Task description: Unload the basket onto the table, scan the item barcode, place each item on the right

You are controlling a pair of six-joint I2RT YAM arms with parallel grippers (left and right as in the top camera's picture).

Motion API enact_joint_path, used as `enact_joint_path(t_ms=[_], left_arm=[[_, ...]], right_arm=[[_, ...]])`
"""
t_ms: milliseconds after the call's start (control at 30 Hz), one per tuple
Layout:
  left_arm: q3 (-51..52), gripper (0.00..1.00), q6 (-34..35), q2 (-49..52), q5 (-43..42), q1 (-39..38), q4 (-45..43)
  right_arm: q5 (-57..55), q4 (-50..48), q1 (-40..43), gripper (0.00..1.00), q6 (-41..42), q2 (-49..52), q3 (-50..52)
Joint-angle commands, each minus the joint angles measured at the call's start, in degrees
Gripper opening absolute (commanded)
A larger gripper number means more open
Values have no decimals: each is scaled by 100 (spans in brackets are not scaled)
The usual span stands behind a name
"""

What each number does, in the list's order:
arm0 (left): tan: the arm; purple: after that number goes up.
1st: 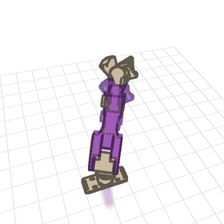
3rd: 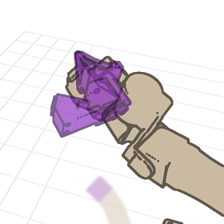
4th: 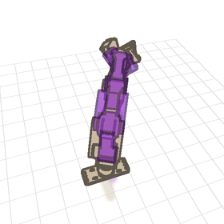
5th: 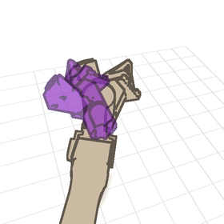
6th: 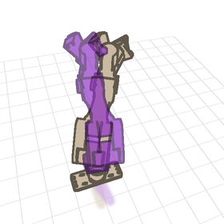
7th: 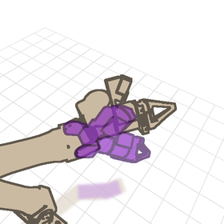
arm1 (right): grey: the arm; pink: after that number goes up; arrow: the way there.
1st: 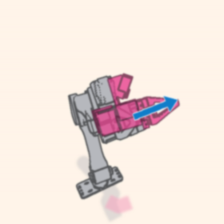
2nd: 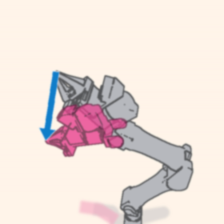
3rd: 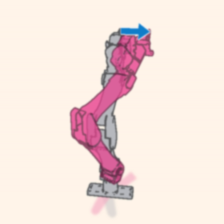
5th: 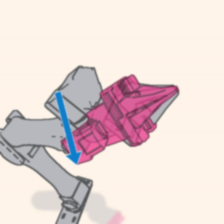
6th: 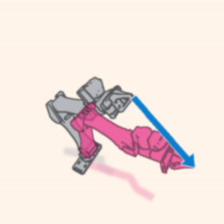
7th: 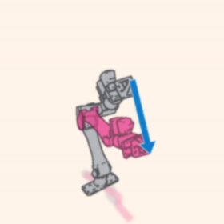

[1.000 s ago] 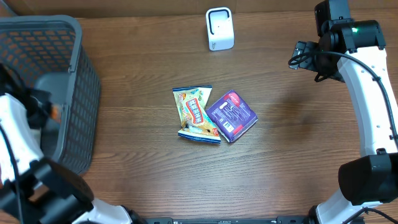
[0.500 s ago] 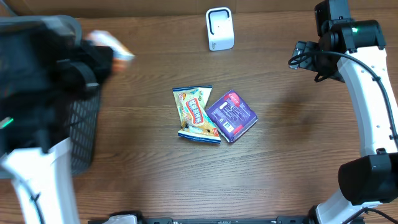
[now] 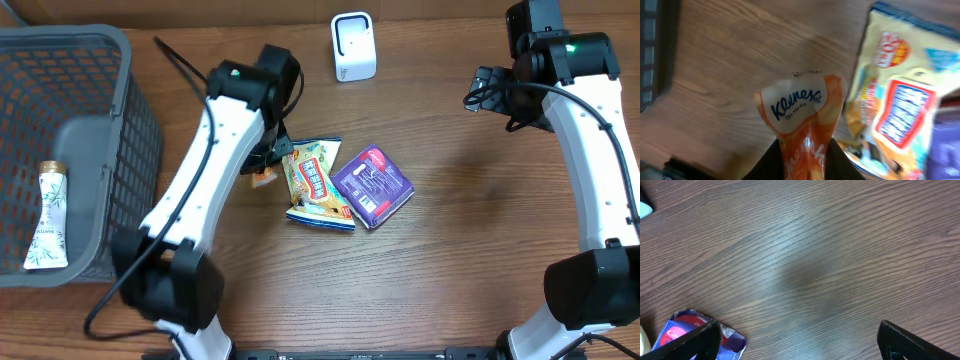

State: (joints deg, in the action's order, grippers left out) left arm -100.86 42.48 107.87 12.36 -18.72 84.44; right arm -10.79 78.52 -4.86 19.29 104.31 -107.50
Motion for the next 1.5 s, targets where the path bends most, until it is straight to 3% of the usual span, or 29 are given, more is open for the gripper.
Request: enact_joint_path(t_ms=[0,67,133,200,233,400,500,633,767,867,1033,1233,1367,1467], left_arm=[[37,19,83,479,-76,-11,2],[37,21,81,686,-243,-17,-22],[37,34,79,859,-398,-17,37],[31,70,-164,885,-374,-2,59],[-33,100,-345,859,-334,35,118],[-1513,100,-990,844,-494,463,1244],[-2577,100,-1838,592,-1355,787,1239],[-3554,100,-1895,13,-1078,1314,1237],[-3624,100,-2452,-772,282,2295,1237],[-3624,100,-2105,-953,1283,3405,1235],[-3309,100,-1803,-520,979,4935,1231],[-2874,91,-2188,496,702,5287,848],[-2872,97,-2909,1137,387,5143,540],[-2872,96,-2811,1521,780,5117,573]], right_arm=[[-55,-26,11,100,26,-15,-46],[-55,-26,11,100,26,-15,-46],[-55,-26,11,100,26,-15,-46],[-55,-26,11,100,26,-15,-46],[-55,-26,11,100,26,-15,-46],[-55,-26,11,100,26,-15,-46],[-55,-26,11,100,26,-15,-46],[-55,-26,11,100,26,-15,-46],[-55,-26,11,100,26,-15,-46],[-55,-26,11,100,26,-15,-46],[-55,-26,11,100,26,-15,-46],[-55,-26,11,100,26,-15,-46],[-55,-26,11,100,26,-15,-46],[-55,-26,11,100,26,-15,-46]])
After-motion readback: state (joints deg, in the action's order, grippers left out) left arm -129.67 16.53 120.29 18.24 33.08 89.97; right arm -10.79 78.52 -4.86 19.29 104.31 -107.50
